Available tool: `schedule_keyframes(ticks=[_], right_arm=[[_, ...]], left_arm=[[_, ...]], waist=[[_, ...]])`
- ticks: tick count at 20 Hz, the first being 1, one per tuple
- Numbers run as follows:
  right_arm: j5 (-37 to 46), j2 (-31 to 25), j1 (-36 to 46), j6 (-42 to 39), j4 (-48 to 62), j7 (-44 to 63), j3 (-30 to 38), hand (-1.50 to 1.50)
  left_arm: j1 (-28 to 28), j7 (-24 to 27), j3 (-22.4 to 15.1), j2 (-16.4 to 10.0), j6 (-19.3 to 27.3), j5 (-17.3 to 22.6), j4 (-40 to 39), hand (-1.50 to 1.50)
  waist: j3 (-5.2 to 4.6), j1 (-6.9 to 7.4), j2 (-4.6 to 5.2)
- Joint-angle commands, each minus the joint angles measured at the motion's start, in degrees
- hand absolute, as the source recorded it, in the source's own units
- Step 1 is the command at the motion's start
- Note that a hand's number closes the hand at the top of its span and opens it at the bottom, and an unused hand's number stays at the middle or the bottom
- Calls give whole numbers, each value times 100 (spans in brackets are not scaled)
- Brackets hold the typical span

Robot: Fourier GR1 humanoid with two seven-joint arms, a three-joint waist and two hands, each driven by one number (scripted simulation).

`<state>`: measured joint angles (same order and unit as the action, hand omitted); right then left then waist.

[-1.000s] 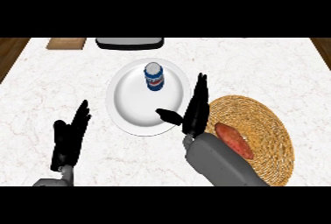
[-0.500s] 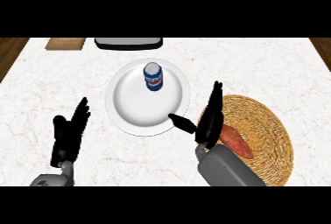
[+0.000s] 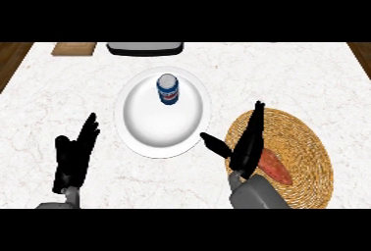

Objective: Pick the can from the placemat and place it in the plate

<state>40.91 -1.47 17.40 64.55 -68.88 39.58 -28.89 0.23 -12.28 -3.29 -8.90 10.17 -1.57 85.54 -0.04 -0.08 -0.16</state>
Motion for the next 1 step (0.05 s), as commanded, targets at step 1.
schedule_keyframes(ticks=[1], right_arm=[[821, 139, -253, -289, -367, 559, 311, -150]], left_arm=[[-374, -131, 262, -58, -150, 78, -239, 0]], waist=[[2, -13, 8]])
